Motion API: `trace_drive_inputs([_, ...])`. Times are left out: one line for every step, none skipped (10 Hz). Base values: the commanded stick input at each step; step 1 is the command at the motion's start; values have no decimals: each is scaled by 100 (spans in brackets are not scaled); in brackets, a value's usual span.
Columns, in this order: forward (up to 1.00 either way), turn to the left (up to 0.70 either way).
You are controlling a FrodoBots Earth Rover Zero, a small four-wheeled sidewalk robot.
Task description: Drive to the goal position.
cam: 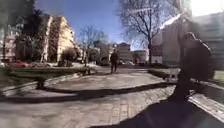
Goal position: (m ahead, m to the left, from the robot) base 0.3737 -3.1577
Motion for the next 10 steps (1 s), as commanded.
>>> trace_drive_inputs([100, 0])
trace_drive_inputs([100, 0])
trace_drive_inputs([100, 0])
trace_drive_inputs([100, -5])
trace_drive_inputs([100, -26])
trace_drive_inputs([100, -40])
trace_drive_inputs([100, -40])
trace_drive_inputs([100, -40])
trace_drive_inputs([100, -40])
trace_drive_inputs([100, -40])
